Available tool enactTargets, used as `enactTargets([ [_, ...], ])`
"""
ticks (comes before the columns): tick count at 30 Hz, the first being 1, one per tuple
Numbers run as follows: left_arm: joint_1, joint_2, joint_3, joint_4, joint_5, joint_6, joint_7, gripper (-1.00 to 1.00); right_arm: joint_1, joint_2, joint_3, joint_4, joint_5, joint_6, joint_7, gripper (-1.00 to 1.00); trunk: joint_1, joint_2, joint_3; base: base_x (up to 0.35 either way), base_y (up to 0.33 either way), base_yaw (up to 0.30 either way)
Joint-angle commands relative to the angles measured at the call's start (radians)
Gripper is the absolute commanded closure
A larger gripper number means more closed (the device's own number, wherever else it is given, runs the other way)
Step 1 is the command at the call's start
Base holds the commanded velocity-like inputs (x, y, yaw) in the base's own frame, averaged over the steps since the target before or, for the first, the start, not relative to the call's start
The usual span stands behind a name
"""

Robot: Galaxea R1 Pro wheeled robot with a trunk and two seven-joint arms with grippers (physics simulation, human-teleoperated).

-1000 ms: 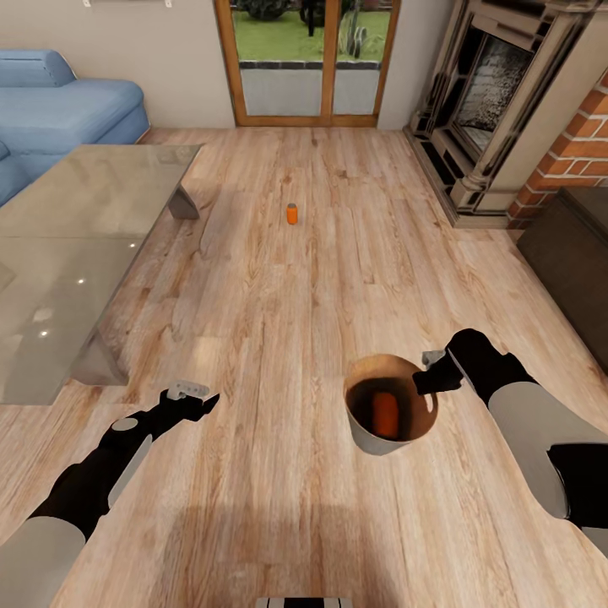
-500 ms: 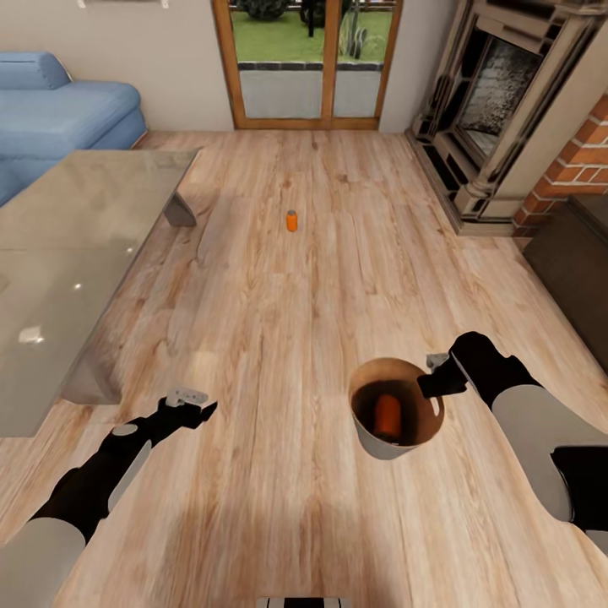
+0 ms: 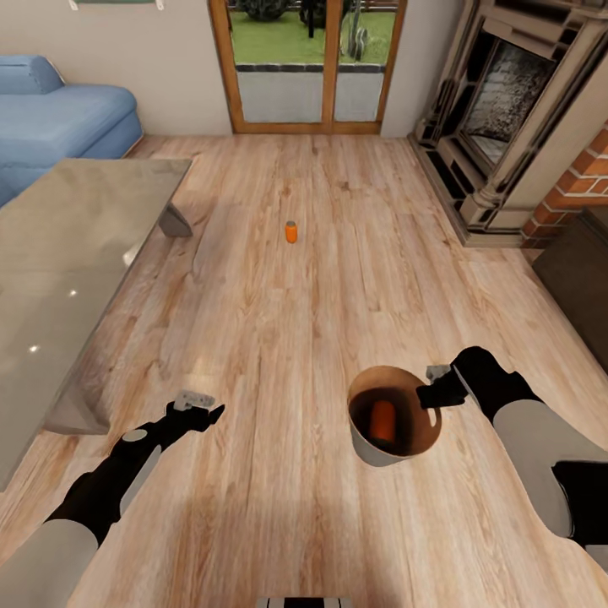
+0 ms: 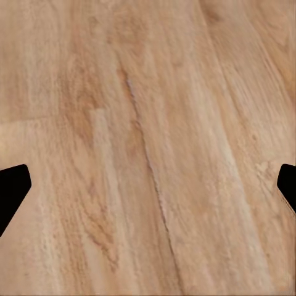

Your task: Put the three can of soda from the living room inside the tash can in the kitchen.

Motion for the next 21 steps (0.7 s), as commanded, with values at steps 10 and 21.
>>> enactTargets([
  [10, 0.005, -0.008, 0.002, 0.071, 0.005, -0.052, 0.002, -1.0, 0.03, -0.003, -0.107, 0.0, -0.033, -0.07, -0.001, 1.0, 0.0, 0.0, 0.0, 0.272, 0.0, 0.0],
  [21, 0.023, -0.008, 0.002, 0.128, 0.008, -0.099, 0.002, -1.0, 0.14, -0.003, -0.127, -0.049, -0.032, -0.12, -0.01, 1.0, 0.0, 0.0, 0.0, 0.216, 0.0, 0.0],
])
